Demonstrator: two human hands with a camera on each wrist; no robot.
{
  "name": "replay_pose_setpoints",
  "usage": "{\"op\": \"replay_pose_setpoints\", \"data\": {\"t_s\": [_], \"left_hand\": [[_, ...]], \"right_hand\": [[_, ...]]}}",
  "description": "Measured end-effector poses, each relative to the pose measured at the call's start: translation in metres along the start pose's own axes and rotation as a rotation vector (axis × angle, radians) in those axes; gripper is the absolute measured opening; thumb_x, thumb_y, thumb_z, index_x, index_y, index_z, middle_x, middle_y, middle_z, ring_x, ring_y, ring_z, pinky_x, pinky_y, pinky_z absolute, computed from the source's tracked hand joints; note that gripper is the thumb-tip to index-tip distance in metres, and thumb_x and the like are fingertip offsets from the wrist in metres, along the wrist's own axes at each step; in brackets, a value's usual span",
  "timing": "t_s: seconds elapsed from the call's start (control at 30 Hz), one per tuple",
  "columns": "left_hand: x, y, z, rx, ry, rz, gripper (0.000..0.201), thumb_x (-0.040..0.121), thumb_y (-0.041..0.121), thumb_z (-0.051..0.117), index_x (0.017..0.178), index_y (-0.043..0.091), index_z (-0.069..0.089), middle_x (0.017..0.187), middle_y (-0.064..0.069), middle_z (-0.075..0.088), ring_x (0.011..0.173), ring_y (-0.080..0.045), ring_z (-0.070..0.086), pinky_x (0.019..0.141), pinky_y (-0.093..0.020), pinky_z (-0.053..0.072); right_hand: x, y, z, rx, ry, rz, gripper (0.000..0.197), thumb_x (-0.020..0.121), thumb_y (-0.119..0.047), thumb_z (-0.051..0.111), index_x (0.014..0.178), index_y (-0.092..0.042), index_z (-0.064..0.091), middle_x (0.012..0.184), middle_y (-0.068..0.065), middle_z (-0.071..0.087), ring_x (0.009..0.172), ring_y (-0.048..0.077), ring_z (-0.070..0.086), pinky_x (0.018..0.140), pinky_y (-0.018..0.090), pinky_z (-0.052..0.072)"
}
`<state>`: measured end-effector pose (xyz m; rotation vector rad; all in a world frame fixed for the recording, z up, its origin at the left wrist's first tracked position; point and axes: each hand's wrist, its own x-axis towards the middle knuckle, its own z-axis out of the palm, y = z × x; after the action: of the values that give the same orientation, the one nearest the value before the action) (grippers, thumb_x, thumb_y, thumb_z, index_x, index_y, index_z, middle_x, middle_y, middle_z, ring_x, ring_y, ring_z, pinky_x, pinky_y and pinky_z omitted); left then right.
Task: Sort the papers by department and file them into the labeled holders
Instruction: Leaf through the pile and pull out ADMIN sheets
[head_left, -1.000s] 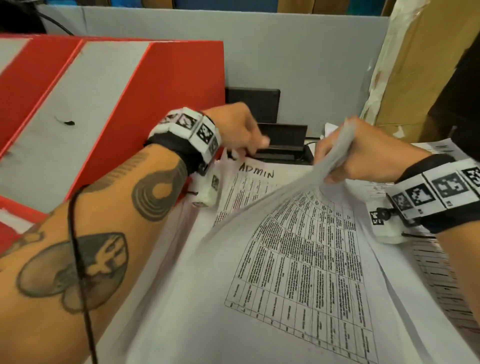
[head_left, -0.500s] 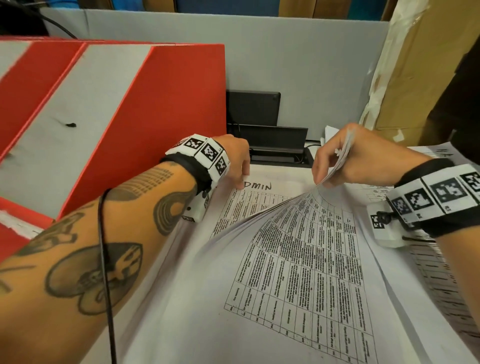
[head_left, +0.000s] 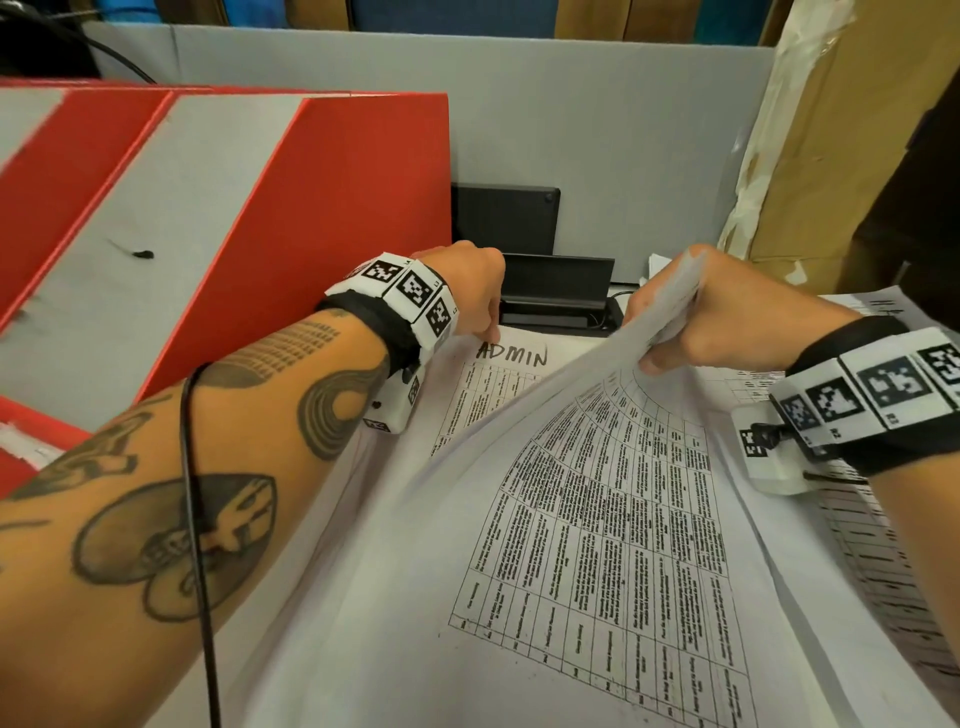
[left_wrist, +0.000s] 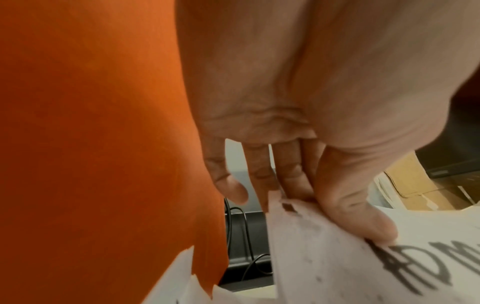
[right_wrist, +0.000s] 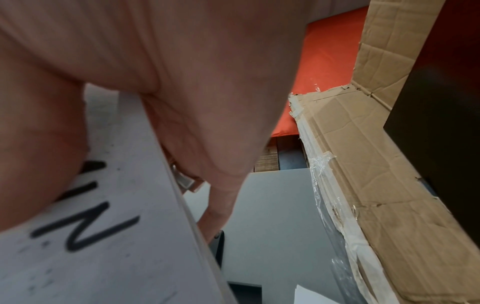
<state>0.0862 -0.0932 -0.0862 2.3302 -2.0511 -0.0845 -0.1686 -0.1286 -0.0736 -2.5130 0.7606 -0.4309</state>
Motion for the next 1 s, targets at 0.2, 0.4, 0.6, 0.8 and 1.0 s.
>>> {"op": "replay_pose_setpoints", "data": {"t_s": [0.2, 0.4, 0.6, 0.8, 1.0], "left_hand": [[-0.012, 0.008, -0.016, -0.036, 0.092, -0.025, 0.033, 0.073, 0.038, 0.092, 0.099, 0.022, 0.079, 0.093, 0.000, 0.073, 0.080, -0.023, 0.070, 0.074, -0.041, 0.063], [-0.035, 0.024, -0.046, -0.286, -0.032, 0.349, 0.008, 0.081, 0.019, 0.079, 0.087, 0.023, 0.083, 0.079, 0.006, 0.079, 0.072, -0.007, 0.070, 0.077, -0.032, 0.061], [-0.044, 0.028, -0.057, -0.880, -0.232, 0.450, 0.039, 0.106, 0.043, 0.051, 0.117, 0.015, 0.075, 0.102, -0.013, 0.079, 0.093, -0.030, 0.075, 0.084, -0.040, 0.063], [-0.012, -0.007, -0.032, -0.270, -0.150, 0.129, 0.030, 0.094, 0.048, 0.069, 0.102, 0.021, 0.078, 0.080, 0.008, 0.079, 0.077, -0.014, 0.077, 0.083, -0.041, 0.063], [0.002, -0.003, 0.004, 0.085, -0.322, 0.072, 0.064, 0.070, 0.047, 0.091, 0.126, 0.023, 0.072, 0.114, 0.011, 0.072, 0.105, -0.015, 0.068, 0.094, -0.035, 0.055]], "right_hand": [[-0.004, -0.007, 0.002, 0.000, -0.006, 0.057, 0.039, 0.070, -0.003, 0.091, 0.091, -0.033, 0.076, 0.087, -0.022, 0.077, 0.083, -0.003, 0.073, 0.078, 0.026, 0.055], [0.003, -0.011, 0.011, -0.092, 0.052, 0.069, 0.037, 0.071, -0.014, 0.092, 0.103, -0.027, 0.078, 0.095, -0.015, 0.078, 0.092, 0.009, 0.074, 0.090, 0.044, 0.060], [-0.002, -0.012, 0.005, 0.020, 0.089, -0.061, 0.054, 0.060, 0.005, 0.093, 0.080, -0.037, 0.065, 0.073, -0.024, 0.071, 0.069, -0.007, 0.065, 0.067, 0.018, 0.049], [-0.006, -0.001, -0.005, 0.166, -0.118, -0.182, 0.027, 0.060, -0.014, 0.095, 0.066, -0.032, 0.076, 0.072, 0.001, 0.070, 0.067, 0.014, 0.062, 0.066, 0.031, 0.049], [-0.005, 0.002, -0.005, 0.359, -0.170, -0.202, 0.052, 0.054, -0.087, 0.076, 0.058, -0.035, 0.078, 0.078, 0.001, 0.075, 0.074, 0.019, 0.065, 0.066, 0.019, 0.050]]}}
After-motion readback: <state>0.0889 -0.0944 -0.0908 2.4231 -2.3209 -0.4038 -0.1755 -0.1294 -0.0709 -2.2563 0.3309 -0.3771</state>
